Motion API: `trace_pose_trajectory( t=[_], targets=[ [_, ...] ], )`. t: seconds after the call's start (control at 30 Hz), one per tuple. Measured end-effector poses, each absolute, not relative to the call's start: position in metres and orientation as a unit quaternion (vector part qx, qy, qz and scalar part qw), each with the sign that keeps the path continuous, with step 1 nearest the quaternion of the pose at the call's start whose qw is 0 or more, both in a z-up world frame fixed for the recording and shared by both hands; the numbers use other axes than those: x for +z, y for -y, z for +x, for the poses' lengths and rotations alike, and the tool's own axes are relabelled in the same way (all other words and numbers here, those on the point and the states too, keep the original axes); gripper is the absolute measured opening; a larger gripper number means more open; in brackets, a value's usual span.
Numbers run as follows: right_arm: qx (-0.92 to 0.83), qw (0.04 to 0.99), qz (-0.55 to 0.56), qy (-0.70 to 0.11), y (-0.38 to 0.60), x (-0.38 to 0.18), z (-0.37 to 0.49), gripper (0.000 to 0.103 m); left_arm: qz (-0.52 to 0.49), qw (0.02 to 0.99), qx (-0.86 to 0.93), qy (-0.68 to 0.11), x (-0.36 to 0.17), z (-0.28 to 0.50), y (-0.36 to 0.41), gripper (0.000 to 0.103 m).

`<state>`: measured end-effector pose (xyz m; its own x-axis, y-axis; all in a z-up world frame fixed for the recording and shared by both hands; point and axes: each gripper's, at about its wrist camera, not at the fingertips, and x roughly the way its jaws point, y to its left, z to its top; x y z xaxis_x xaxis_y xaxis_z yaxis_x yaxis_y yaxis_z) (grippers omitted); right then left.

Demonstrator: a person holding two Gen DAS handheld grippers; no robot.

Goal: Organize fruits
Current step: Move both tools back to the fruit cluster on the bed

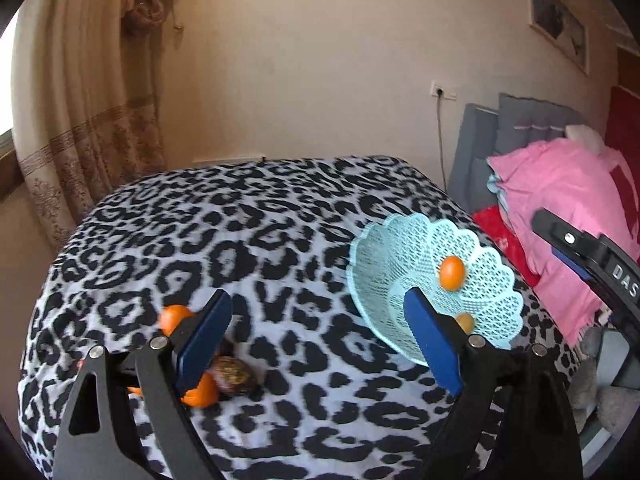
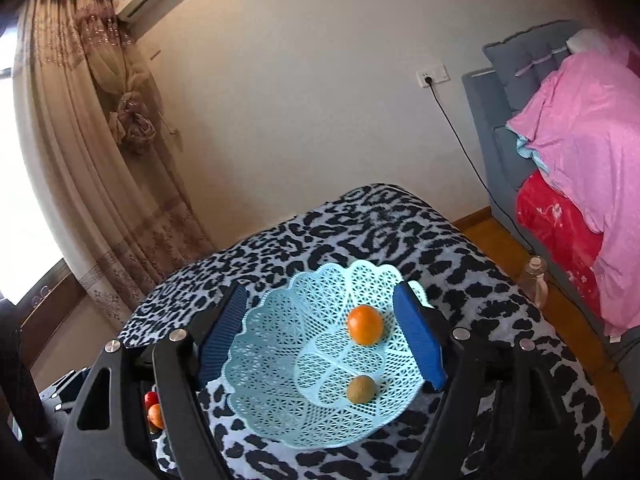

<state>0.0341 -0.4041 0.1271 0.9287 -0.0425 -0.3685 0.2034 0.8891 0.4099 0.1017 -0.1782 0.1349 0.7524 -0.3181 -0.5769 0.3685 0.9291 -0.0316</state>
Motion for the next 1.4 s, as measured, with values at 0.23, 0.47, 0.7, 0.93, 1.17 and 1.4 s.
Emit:
trace_pose_trajectory(
  t=[0.23, 0.47, 0.7, 0.93, 1.17, 1.4],
  targets=[
    [-0.045, 0.961, 0.222, -0.158, 0.392, 0.142, 0.021, 0.084, 0.022, 0.947, -0.145, -0.287, 0.150, 0.100, 0.131, 0.087],
    [-0.027, 0.966, 0.212, -0.143, 0.377, 0.154, 0.012, 0.084, 0.003, 0.952, -0.101, -0.288, 0.149, 0.103, 0.085, 0.087],
    [-0.011, 0.968, 0.201, -0.149, 0.364, 0.153, 0.012, 0.084, -0.014, 0.949, -0.063, -0.309, 0.129, 0.112, 0.053, 0.087],
    [0.002, 0.967, 0.193, -0.164, 0.354, 0.146, 0.019, 0.085, -0.019, 0.940, -0.048, -0.338, 0.102, 0.124, 0.039, 0.087],
    [0.021, 0.968, 0.176, -0.180, 0.338, 0.139, 0.024, 0.085, -0.026, 0.927, -0.041, -0.371, 0.073, 0.139, 0.029, 0.073],
    [0.038, 0.966, 0.160, -0.200, 0.323, 0.128, 0.031, 0.085, -0.035, 0.917, -0.047, -0.395, 0.050, 0.147, 0.024, 0.061]
  ],
)
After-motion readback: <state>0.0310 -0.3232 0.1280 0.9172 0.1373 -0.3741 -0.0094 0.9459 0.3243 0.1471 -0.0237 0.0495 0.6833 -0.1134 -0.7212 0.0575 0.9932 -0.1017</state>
